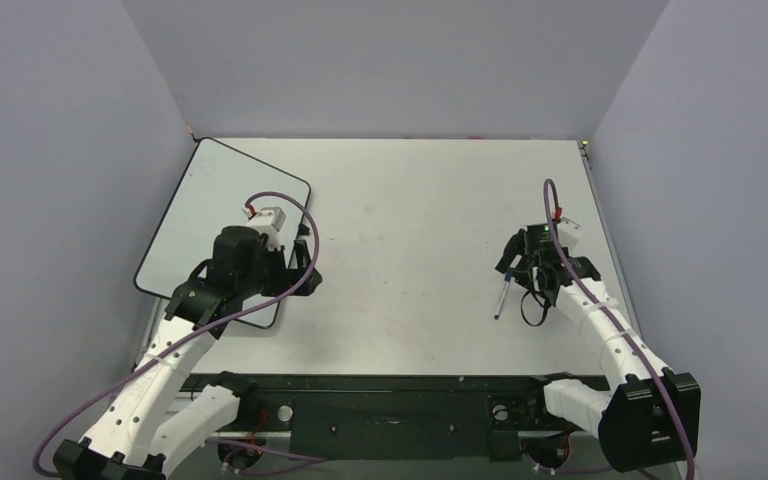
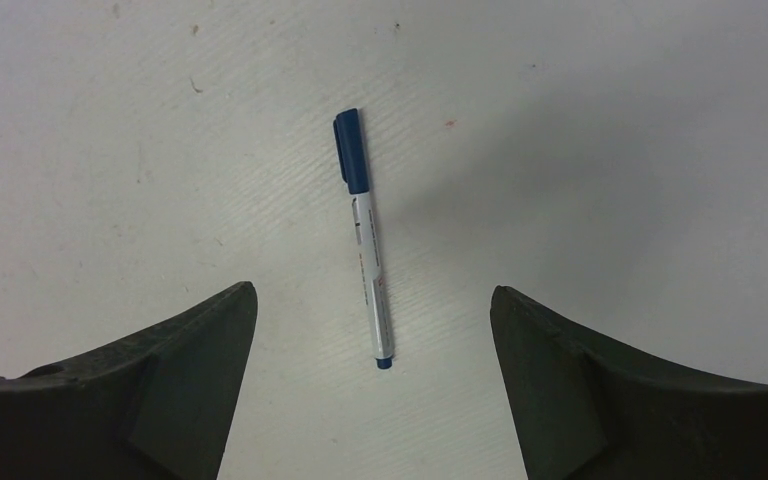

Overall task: Write a sentence on the whiteboard
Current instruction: Pick up the whiteboard marker from the center of the board, then pass from the right arm to the left

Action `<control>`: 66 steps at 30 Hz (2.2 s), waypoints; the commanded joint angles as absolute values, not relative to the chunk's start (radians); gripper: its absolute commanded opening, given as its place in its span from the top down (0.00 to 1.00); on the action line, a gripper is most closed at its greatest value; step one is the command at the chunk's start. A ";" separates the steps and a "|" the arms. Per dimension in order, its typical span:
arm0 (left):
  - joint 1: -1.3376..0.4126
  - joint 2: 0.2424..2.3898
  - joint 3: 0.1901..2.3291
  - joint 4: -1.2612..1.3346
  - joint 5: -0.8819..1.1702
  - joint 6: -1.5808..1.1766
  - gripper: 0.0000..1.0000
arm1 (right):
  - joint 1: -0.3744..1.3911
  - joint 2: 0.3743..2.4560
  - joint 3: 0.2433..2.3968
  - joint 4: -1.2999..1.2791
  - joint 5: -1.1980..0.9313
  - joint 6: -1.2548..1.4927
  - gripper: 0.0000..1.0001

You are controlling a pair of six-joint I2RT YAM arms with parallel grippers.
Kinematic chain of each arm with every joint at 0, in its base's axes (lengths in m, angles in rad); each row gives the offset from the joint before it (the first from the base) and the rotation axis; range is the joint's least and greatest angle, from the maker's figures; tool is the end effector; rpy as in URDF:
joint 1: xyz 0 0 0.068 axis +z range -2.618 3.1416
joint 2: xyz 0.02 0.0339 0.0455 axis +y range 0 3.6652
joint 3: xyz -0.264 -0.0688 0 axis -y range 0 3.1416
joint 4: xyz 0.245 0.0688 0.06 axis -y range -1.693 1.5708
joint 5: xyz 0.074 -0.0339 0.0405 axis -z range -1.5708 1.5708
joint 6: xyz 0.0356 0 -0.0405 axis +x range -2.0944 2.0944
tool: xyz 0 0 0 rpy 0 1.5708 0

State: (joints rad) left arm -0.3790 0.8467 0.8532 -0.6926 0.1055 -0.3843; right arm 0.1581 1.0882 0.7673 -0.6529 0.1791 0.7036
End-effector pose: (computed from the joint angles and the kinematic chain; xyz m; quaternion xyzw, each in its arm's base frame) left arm 0.1606 -0.0680 0.3035 0.0202 0.9025 -0.2034 0.3790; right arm 0.2086 0.0268 0.2368 0.2818 0.9097 0.0447 0.3018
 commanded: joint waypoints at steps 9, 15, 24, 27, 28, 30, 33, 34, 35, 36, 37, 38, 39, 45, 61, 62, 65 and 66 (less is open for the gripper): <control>-0.406 0.841 0.859 -0.668 0.079 -0.377 0.03 | 0.167 1.186 0.703 -0.576 0.172 0.715 0.29; -0.416 0.842 0.858 -0.672 0.071 -0.380 0.03 | 0.181 1.286 0.680 -0.494 0.120 0.706 0.43; -0.430 0.845 0.859 -0.675 0.059 -0.383 0.03 | 0.193 1.385 0.675 -0.437 0.108 0.684 0.68; -0.432 0.847 0.860 -0.675 0.057 -0.383 0.03 | 0.198 1.409 0.670 -0.425 0.107 0.677 0.82; -0.433 0.848 0.861 -0.676 0.057 -0.383 0.03 | 0.199 1.413 0.669 -0.423 0.109 0.675 0.84; -0.435 0.850 0.860 -0.676 0.055 -0.383 0.03 | 0.199 1.425 0.666 -0.419 0.108 0.671 0.88; -0.441 0.851 0.860 -0.679 0.050 -0.384 0.03 | 0.201 1.433 0.661 -0.412 0.105 0.666 0.95; -0.441 0.851 0.861 -0.678 0.049 -0.385 0.03 | 0.203 1.432 0.661 -0.411 0.101 0.663 1.00; -0.444 0.851 0.861 -0.679 0.047 -0.385 0.03 | 0.203 1.433 0.662 -0.411 0.099 0.660 1.00; -0.445 0.851 0.861 -0.680 0.044 -0.384 0.03 | 0.205 1.427 0.663 -0.411 0.093 0.656 1.00; -0.450 0.851 0.861 -0.681 0.043 -0.386 0.03 | 0.207 1.421 0.664 -0.412 0.092 0.649 1.00; -0.453 0.849 0.860 -0.681 0.039 -0.386 0.03 | 0.214 1.406 0.664 -0.415 0.095 0.645 1.00; -0.458 0.849 0.860 -0.681 0.039 -0.386 0.03 | 0.220 1.398 0.667 -0.418 0.096 0.635 1.00; -0.474 0.858 0.864 -0.680 0.038 -0.392 0.03 | 0.334 1.319 0.720 -0.459 0.126 0.574 1.00; -0.479 1.010 1.065 -0.671 0.239 -0.485 0.08 | 0.624 1.132 0.799 -0.368 -0.039 0.389 1.00; -0.479 1.026 1.086 -0.669 0.256 -0.486 0.08 | 0.635 1.125 0.797 -0.363 -0.059 0.376 1.00; -0.479 1.058 1.128 -0.658 0.294 -0.496 0.10 | 0.685 1.098 0.809 -0.349 -0.086 0.353 1.00; -0.479 1.075 1.144 -0.654 0.315 -0.499 0.11 | 0.705 1.093 0.817 -0.350 -0.098 0.345 1.00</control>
